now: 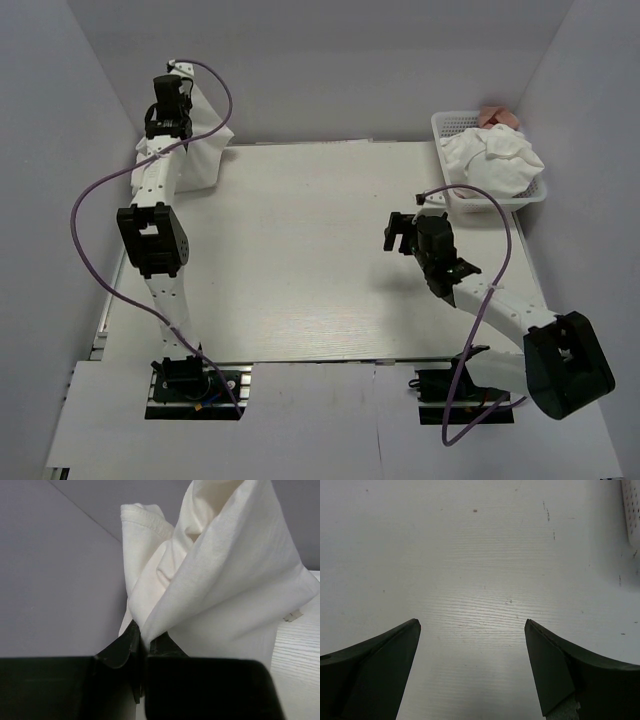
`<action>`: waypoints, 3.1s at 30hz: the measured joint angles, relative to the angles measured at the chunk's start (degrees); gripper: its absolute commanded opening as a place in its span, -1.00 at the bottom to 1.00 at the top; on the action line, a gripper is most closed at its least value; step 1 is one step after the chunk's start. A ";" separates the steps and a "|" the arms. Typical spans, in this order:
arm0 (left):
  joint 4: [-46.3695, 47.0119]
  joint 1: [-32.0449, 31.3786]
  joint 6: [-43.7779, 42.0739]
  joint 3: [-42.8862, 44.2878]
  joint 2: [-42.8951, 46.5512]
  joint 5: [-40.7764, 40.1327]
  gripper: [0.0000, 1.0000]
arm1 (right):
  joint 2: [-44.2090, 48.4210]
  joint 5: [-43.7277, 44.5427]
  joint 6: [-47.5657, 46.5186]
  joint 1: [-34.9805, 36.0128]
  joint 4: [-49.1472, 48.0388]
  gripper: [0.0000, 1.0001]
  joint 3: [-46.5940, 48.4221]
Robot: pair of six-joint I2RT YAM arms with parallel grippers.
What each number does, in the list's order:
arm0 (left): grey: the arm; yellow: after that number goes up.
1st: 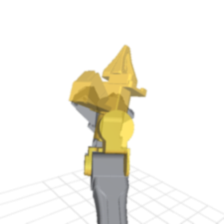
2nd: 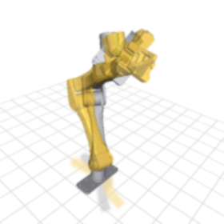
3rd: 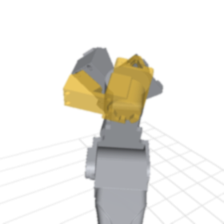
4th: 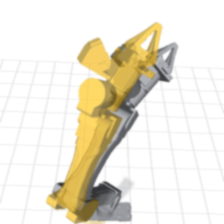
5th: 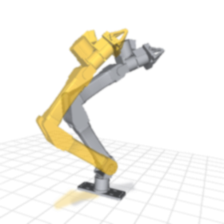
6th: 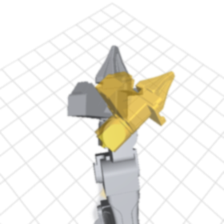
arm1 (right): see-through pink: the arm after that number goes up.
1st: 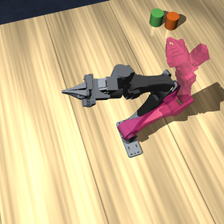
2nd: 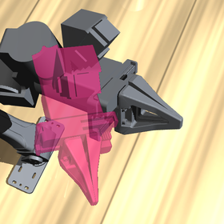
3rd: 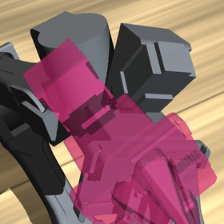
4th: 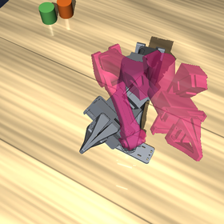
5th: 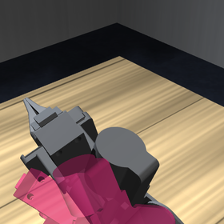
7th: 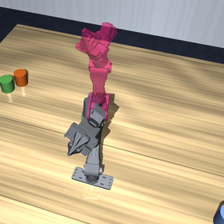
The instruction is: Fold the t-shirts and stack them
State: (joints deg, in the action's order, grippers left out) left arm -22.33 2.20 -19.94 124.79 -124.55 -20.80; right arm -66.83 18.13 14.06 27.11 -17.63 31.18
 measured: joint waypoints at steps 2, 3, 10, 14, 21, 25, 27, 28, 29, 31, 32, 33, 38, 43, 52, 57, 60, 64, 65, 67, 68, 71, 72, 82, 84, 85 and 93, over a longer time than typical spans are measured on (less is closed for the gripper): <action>0.31 0.94 0.48 1.01 -2.32 0.13 -1.00 | -1.97 0.02 0.00 0.00 0.66 0.81 0.74; 0.42 1.49 0.81 1.51 -3.54 0.07 -1.00 | -2.86 -0.02 -0.02 -0.11 1.09 0.81 1.20; 2.27 5.22 2.75 4.94 -10.84 -0.50 -1.00 | -6.03 0.44 -0.63 -0.09 2.58 0.81 4.33; 3.96 7.06 3.93 6.75 -14.73 -2.05 -0.70 | -7.37 1.01 -0.96 -0.04 2.75 0.81 5.60; 4.74 8.31 5.62 7.50 -18.95 -5.55 0.45 | -11.58 1.29 -1.07 -0.04 4.00 0.81 8.46; 4.83 8.28 6.38 7.50 -18.91 -6.40 1.00 | -13.27 1.25 -1.07 -0.04 4.70 0.81 10.05; 4.74 8.02 6.69 7.50 -18.62 -6.56 1.00 | -13.62 1.11 -1.05 -0.04 4.79 0.81 10.67; 4.66 7.91 6.91 7.39 -18.34 -6.45 1.00 | -13.68 0.96 -1.05 -0.04 4.79 0.81 10.84; 4.33 7.80 7.13 7.13 -17.90 -5.97 1.00 | -13.68 0.76 -1.05 -0.04 4.79 0.81 10.95; 3.65 7.58 7.65 6.23 -16.50 -3.80 1.00 | -13.68 0.33 -1.05 -0.04 4.74 0.81 10.99; 2.99 7.48 8.00 5.88 -15.72 -2.12 1.00 | -13.68 0.02 -1.05 -0.04 4.76 0.81 10.99; 2.67 7.32 8.31 5.62 -15.04 -0.63 1.00 | -13.68 -0.17 -1.05 -0.04 4.79 0.81 10.99; 1.84 5.77 7.26 2.93 -12.07 6.23 1.00 | -13.68 -0.52 -1.05 -0.04 4.79 0.81 10.99; 0.98 1.40 3.87 0.20 -12.33 7.37 1.00 | -13.68 -0.26 -1.07 -0.04 4.85 0.81 10.97; 1.03 -3.06 1.75 0.15 -14.88 2.95 0.87 | -14.60 1.27 -1.16 -0.04 6.05 0.81 10.97; 2.95 -2.25 0.85 -0.83 -14.93 -1.27 0.81 | -15.74 1.33 -1.25 -0.04 6.71 0.81 10.99; 3.50 -1.73 0.48 -2.47 -14.93 -2.47 0.81 | -16.33 1.40 -1.22 -0.04 7.37 0.81 10.99; 3.58 -1.62 0.46 -2.97 -15.63 -2.78 0.81 | -16.92 1.46 -1.25 -0.11 7.43 0.81 11.04; 3.54 -1.64 0.52 -3.19 -15.72 -2.71 0.81 | -17.03 1.46 -1.25 -0.11 7.45 0.81 11.04; 3.39 -1.64 0.52 -3.34 -15.82 -2.51 0.81 | -17.27 1.49 -1.27 -0.09 7.50 0.81 11.10; 3.32 -1.64 0.63 -3.39 -15.85 -2.40 0.81 | -17.40 1.49 -1.27 -0.09 7.63 0.81 11.17; 3.78 -1.66 0.98 -4.33 -15.80 -1.66 0.81 | -18.08 1.46 -1.27 -0.09 7.72 0.81 11.61; 4.11 -1.66 1.03 -5.14 -15.80 -1.27 0.81 | -18.29 1.44 -1.27 -0.09 7.74 0.81 11.76; 5.79 -1.77 2.36 -9.20 -15.61 -1.27 0.11 | -18.62 1.44 -1.31 -0.09 8.20 0.81 12.24; 5.53 -1.77 2.58 -9.03 -15.61 -1.53 -0.05 | -18.69 1.44 -1.29 -0.09 8.28 0.81 12.24; 5.25 -1.77 2.84 -8.70 -15.63 -1.55 -0.12 | -18.78 1.44 -1.29 -0.09 8.28 0.81 12.24; 3.08 -1.73 4.90 -4.83 -15.65 -2.71 -0.96 | -20.17 1.44 -1.29 -0.04 9.01 0.81 13.25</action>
State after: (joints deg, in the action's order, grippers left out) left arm -19.25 0.47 -15.05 119.96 -140.20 -23.51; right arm -87.00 19.57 12.78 27.07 -8.62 44.42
